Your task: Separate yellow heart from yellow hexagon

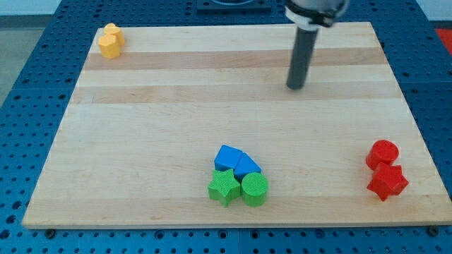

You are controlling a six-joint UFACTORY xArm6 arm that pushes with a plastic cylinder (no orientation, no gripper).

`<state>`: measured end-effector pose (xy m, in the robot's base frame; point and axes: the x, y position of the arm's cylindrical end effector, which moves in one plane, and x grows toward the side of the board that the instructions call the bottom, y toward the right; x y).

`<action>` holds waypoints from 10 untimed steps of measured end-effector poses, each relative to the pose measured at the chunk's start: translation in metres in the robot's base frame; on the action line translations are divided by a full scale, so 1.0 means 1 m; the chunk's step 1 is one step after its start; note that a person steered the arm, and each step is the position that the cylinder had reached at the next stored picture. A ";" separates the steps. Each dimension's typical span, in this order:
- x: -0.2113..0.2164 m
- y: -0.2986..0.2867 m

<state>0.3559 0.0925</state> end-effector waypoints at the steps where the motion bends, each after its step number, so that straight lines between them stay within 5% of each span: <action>1: 0.004 -0.065; 2: 0.028 -0.138; 4: 0.007 -0.395; 7: -0.022 -0.397; 10: -0.154 -0.388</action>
<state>0.2020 -0.2952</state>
